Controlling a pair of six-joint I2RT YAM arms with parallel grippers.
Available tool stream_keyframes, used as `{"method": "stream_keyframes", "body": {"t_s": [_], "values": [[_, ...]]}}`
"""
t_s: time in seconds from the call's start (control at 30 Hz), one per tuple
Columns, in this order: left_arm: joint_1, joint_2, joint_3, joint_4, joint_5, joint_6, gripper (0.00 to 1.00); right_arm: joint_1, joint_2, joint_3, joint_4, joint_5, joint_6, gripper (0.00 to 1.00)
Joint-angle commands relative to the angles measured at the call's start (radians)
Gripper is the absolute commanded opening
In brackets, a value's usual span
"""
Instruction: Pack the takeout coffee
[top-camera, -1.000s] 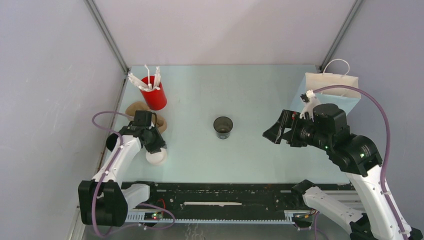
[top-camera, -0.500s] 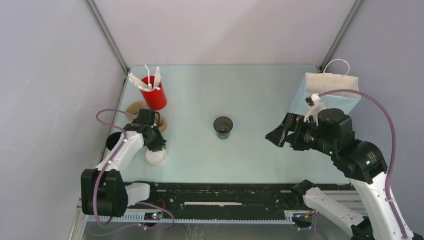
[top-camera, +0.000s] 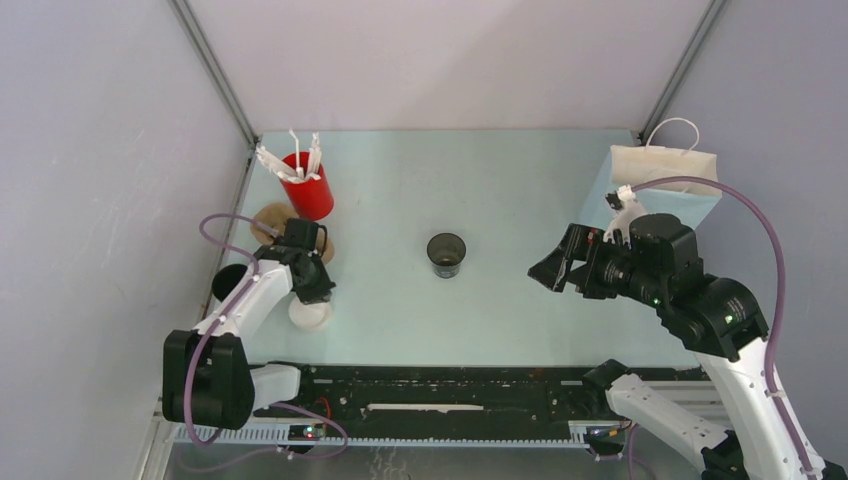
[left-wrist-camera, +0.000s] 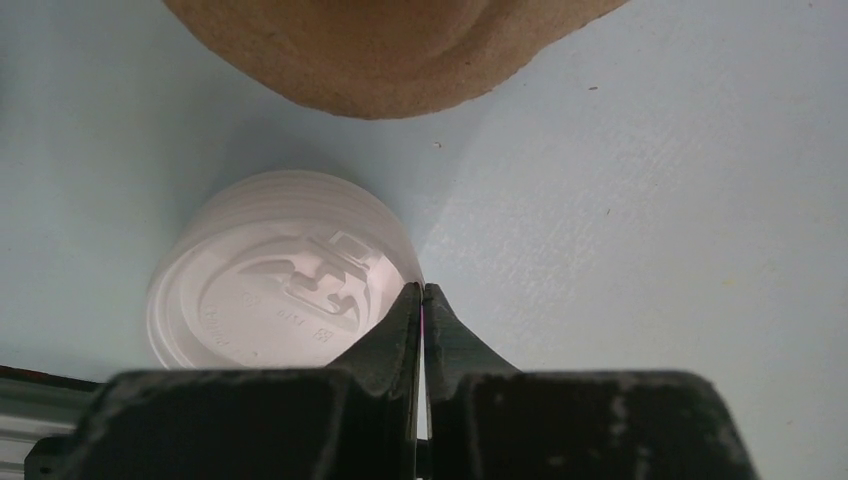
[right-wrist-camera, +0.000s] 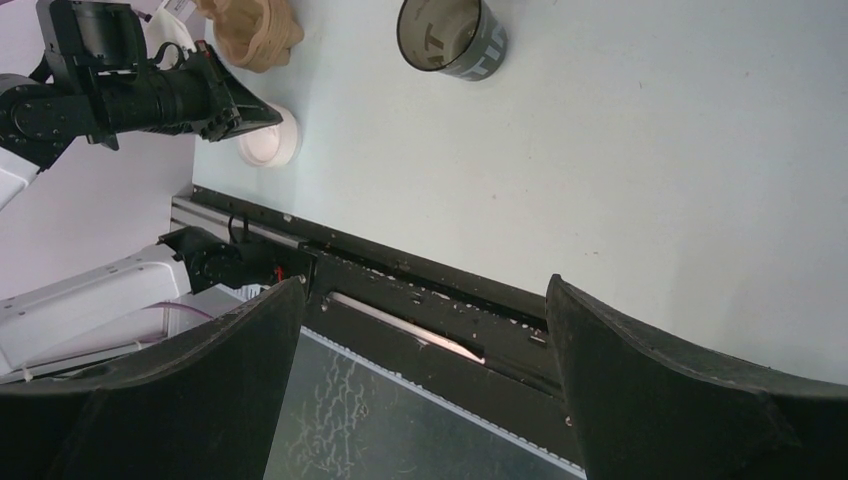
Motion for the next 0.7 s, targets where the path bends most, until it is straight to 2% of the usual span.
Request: {"method": "stream_keyframes", "body": {"t_s": [0.0, 0.1, 0.67], "values": [[-0.006, -0.018, 0.018, -0.010, -0.031, 0.015, 0.04, 0.007, 0.014, -0.003, 0.043, -0.003, 0.000, 1.00], [-0.010, -0.030, 0.033, -0.035, -0.041, 0.012, 0.00, 0.007, 0.022, -0.003, 0.046, -0.008, -0.004, 1.00], [-0.028, -0.181, 0.107, -0.195, -0.081, -0.073, 0.00, 0.008, 0.054, -0.003, 0.058, -0.027, -0.025, 1.00]]}}
